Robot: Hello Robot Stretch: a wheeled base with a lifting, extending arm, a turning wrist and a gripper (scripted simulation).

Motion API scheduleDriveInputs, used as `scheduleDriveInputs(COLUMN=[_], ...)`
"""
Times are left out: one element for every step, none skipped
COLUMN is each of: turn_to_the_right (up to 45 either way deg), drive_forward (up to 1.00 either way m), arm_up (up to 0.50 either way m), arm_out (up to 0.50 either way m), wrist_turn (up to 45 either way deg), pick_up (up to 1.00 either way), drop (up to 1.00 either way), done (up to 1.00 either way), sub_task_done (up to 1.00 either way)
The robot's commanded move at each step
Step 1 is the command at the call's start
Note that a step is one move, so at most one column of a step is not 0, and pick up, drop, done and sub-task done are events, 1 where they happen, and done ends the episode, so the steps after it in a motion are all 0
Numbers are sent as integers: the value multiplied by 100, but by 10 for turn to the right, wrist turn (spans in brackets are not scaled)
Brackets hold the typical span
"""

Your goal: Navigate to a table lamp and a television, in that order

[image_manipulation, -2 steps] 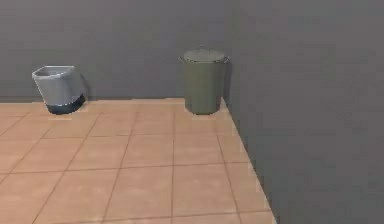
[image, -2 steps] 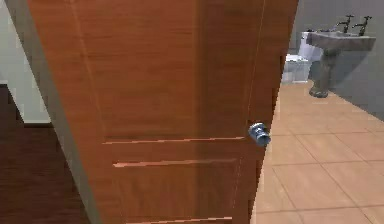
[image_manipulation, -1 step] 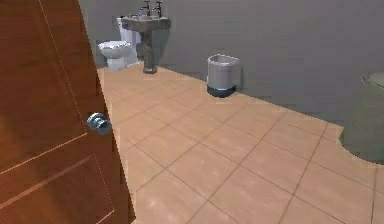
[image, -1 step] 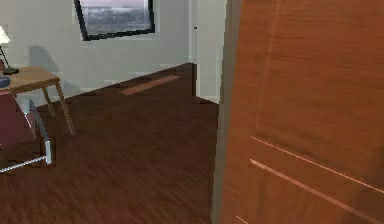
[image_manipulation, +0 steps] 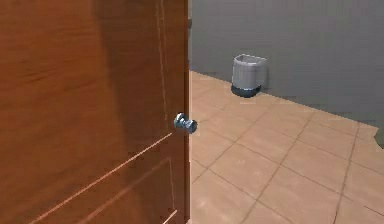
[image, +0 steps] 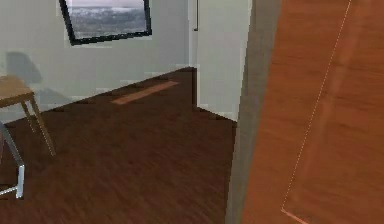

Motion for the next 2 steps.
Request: scheduleDriveInputs(turn_to_the_right=[-270, 0], drive_forward=[0, 100], arm_up=[0, 0], arm_out=[0, 0], wrist_turn=[0, 0], pick_up=[0, 0], drop=[0, 0], done=[0, 0], sub_task_done=[0, 0])
